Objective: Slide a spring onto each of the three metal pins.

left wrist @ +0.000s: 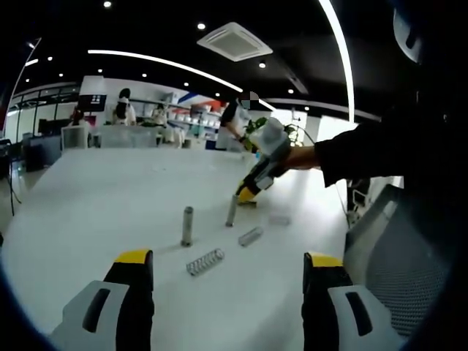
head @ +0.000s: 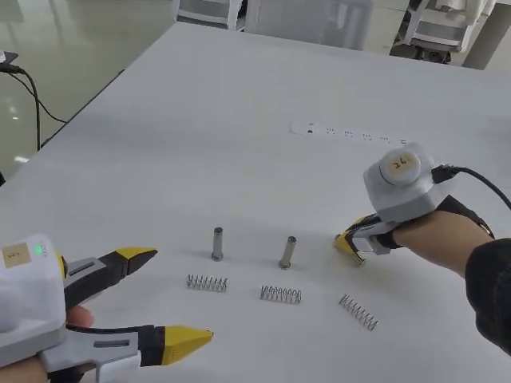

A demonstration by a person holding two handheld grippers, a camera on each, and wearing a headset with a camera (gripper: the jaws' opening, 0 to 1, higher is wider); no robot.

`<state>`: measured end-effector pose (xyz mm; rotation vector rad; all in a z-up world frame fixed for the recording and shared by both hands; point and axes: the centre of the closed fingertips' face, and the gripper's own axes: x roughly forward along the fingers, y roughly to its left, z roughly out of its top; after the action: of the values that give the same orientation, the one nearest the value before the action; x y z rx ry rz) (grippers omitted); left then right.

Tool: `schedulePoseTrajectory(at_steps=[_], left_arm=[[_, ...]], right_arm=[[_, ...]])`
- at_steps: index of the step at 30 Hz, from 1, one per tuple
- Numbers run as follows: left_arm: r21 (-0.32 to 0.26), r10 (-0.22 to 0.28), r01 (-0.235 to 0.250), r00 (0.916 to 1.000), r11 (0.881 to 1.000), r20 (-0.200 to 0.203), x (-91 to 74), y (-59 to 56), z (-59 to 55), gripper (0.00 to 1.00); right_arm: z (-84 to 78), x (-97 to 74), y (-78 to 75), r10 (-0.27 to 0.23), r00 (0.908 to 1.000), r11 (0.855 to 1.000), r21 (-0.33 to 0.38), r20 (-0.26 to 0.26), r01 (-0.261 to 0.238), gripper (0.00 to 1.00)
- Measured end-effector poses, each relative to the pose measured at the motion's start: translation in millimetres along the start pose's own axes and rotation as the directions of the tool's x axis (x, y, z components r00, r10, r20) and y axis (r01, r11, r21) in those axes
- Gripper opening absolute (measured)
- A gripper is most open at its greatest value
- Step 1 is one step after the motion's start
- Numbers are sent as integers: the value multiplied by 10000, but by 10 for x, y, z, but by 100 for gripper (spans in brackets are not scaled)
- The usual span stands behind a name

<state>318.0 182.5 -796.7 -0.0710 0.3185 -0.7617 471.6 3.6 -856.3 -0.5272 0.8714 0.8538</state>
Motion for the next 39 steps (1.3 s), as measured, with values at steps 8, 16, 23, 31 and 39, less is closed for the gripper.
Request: schedulePoseTrajectory(at_steps=[8, 16, 23, 31, 39], left_arm=[[-46, 62, -62, 10000, 10000, 16, -29, 18, -15, 80], [-57, 49, -49, 10000, 10000, 62, -51, 27, -15, 80], [-34, 65, -65, 9999, 10000, 107, -84, 38, 0, 80], [45, 9, -9, 9999, 10000, 117, -74, 18, 20, 79], [176, -103, 100, 9998, 9998, 154, -64, -22, 63, 79]], right_arm=[[-24, 45, 25, 85, 9998, 9996, 275, -206, -79, 7], [-12, 40, 69, 33, 9997, 9985, 543, -261, -19, 5], [-19, 21, 59, -211, 9995, 9974, 684, -253, 228, 5], [54, -116, 73, -282, 9993, 9964, 811, 227, 263, 5], [59, -225, 148, -334, 9980, 9967, 758, 527, 294, 5]])
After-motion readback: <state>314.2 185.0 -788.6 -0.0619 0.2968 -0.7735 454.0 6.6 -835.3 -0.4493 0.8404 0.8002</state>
